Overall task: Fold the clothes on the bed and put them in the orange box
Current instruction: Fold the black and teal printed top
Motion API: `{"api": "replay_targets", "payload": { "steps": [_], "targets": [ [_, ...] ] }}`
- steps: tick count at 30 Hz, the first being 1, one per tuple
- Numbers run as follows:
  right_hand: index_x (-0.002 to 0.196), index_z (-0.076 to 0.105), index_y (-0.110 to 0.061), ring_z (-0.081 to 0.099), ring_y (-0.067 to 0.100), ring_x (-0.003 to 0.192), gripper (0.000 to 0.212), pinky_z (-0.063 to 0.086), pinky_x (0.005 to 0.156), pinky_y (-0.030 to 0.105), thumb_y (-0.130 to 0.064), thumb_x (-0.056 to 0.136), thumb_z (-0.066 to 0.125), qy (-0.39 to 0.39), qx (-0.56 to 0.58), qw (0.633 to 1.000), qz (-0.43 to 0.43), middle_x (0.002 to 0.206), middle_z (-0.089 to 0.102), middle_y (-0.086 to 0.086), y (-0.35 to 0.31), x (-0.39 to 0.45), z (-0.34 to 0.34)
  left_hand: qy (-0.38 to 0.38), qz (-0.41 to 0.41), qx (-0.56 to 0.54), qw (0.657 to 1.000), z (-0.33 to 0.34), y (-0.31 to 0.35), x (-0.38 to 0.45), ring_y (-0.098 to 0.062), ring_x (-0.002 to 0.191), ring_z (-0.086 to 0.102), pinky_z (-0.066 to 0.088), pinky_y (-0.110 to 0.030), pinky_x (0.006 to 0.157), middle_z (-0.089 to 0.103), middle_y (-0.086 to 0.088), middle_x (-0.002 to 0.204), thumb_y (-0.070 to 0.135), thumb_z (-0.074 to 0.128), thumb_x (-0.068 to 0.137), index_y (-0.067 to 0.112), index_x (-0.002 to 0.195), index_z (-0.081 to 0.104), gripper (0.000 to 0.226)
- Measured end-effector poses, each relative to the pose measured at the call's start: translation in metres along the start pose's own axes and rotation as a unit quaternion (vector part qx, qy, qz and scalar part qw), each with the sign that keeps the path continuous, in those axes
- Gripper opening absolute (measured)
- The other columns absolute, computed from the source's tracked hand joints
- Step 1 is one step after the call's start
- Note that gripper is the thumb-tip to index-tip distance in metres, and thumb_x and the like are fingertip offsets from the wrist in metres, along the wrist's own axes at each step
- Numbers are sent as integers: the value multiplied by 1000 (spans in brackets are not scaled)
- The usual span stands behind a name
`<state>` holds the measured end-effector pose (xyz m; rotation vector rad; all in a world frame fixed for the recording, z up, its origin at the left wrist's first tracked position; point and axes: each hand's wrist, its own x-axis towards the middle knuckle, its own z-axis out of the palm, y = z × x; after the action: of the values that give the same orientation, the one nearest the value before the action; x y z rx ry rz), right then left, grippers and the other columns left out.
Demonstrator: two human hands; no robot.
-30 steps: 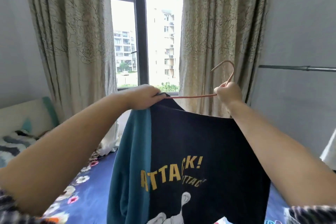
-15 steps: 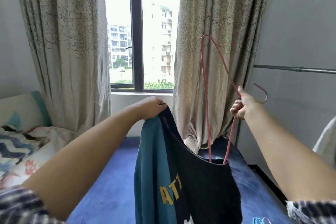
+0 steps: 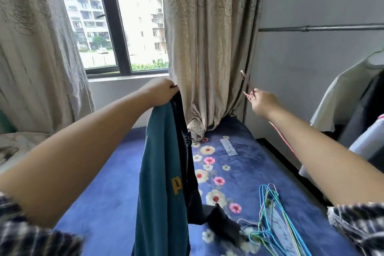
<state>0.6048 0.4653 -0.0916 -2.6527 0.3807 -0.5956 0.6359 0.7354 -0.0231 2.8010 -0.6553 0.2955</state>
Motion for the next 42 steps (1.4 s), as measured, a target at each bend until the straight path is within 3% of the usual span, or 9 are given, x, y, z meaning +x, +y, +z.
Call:
{"api": "replay_targets", "payload": {
  "steps": [6, 12, 19, 24, 29, 33, 35, 40, 42],
  "targets": [
    [115, 55, -3, 55, 34, 110, 26, 42, 86, 35, -8, 96, 38, -182, -153, 971, 14, 122, 56, 21, 100, -55, 86, -70, -2, -31, 997, 47, -9, -17, -20, 86, 45, 32, -25, 72, 51, -5, 92, 30, 40, 99, 6, 110, 62, 34],
    [129, 41, -7, 54, 32, 115, 36, 43, 93, 38, -6, 93, 38, -244, -249, 936, 48, 125, 52, 17, 162, -110, 146, -164, 17, -7, 986, 97, -8, -31, -20, 76, 38, 24, -27, 59, 38, 0, 66, 29, 44, 97, 10, 67, 40, 36],
    [114, 62, -2, 59, 25, 101, 35, 46, 88, 28, -23, 91, 45, -545, -285, 789, 12, 121, 60, 18, 153, -148, 194, -211, -9, -5, 978, 111, -30, -39, -15, 56, 29, 24, -23, 49, 31, 1, 61, 31, 55, 92, 14, 59, 31, 44],
    [129, 50, -7, 55, 25, 106, 47, 41, 90, 27, -37, 94, 49, -475, -96, 871, -79, 127, 57, 12, 64, -115, 192, -193, -65, -42, 978, 101, -56, -45, -14, 56, 28, 24, -24, 49, 31, 0, 62, 22, 52, 92, 14, 61, 31, 38],
    [144, 27, -22, 44, 17, 126, 76, 40, 98, 29, -50, 82, 61, -447, 123, 874, -143, 136, 44, -5, -38, -132, 185, -86, -125, -178, 972, 81, -80, -57, -13, 54, 33, 26, -14, 40, 37, 0, 61, 16, 50, 93, 16, 64, 44, 30],
    [95, 52, -14, 57, 25, 91, 19, 44, 65, 33, -29, 84, 55, -350, 42, 927, -129, 97, 60, 4, -67, -152, 225, 35, -150, -312, 938, 57, -95, -69, -14, 59, 35, 29, -17, 47, 39, -4, 66, 17, 49, 95, 16, 70, 48, 26],
    [65, 43, -13, 51, 24, 70, 21, 33, 54, 31, -14, 87, 46, -327, 79, 940, -56, 71, 52, 5, -69, -144, 235, 80, -165, -386, 904, 46, -105, -74, -16, 68, 42, 35, -25, 59, 46, -8, 75, 18, 48, 96, 16, 74, 51, 23],
    [81, 52, -7, 42, 19, 73, 22, 30, 57, 27, 3, 89, 34, -227, 370, 892, 128, 77, 48, 7, -82, -92, 201, 164, -291, -503, 797, 39, -143, -80, -16, 70, 49, 43, -30, 66, 51, -4, 79, 23, 40, 100, 18, 77, 50, 26],
    [80, 52, -17, 46, 16, 70, 26, 38, 54, 22, 1, 91, 37, -218, 432, 871, 89, 75, 51, 3, -88, -73, 174, 212, -320, -416, 824, 41, -157, -81, -20, 79, 47, 38, -30, 71, 50, -5, 81, 25, 37, 101, 13, 82, 52, 27]
  ]
}}
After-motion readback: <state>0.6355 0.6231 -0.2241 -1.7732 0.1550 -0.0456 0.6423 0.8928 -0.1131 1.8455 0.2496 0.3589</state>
